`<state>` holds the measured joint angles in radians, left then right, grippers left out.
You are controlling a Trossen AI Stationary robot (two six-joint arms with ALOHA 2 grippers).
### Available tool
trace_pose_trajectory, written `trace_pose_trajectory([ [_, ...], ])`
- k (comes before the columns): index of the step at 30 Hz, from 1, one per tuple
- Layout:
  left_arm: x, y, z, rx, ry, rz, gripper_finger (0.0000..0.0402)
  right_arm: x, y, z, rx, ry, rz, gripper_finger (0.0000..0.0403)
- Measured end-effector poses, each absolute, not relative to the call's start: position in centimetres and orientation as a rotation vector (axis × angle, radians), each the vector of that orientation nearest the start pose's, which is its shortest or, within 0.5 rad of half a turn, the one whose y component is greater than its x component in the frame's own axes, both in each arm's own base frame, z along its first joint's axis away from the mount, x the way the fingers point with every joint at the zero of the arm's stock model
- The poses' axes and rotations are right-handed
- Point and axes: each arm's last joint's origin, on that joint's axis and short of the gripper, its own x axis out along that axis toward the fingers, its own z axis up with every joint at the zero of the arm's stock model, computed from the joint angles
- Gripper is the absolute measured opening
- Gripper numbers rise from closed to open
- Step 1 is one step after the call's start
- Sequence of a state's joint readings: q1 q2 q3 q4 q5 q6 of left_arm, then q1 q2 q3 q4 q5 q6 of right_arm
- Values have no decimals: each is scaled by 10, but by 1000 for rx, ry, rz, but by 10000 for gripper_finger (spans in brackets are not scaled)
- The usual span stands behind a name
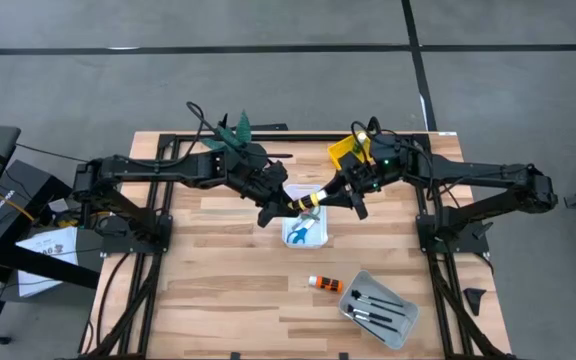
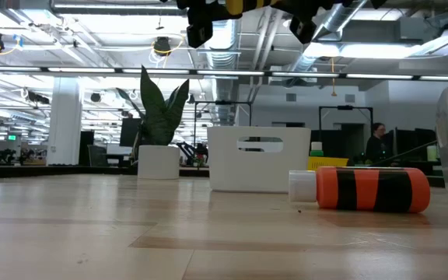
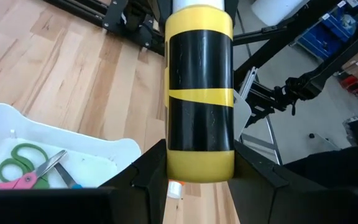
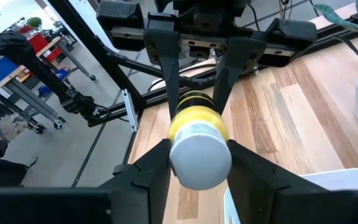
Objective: Pick & Place Paint Supplies
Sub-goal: Put the yellow acrylic paint bottle into the yellow basket
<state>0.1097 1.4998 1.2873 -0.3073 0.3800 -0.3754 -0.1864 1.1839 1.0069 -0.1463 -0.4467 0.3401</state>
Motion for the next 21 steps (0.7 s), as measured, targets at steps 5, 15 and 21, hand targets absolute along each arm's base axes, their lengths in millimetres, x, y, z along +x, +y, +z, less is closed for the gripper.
trace_pose_trajectory([
  [5, 334, 26, 326, -491, 557, -172, 131, 259, -36, 336, 432, 335, 208, 166],
  [15, 335, 26, 326, -493, 545, -180, 131, 259, -36, 336, 431, 333, 211, 183],
  [21, 336, 26, 327, -497, 534, -181, 131, 259, -36, 336, 432, 336, 209, 178],
])
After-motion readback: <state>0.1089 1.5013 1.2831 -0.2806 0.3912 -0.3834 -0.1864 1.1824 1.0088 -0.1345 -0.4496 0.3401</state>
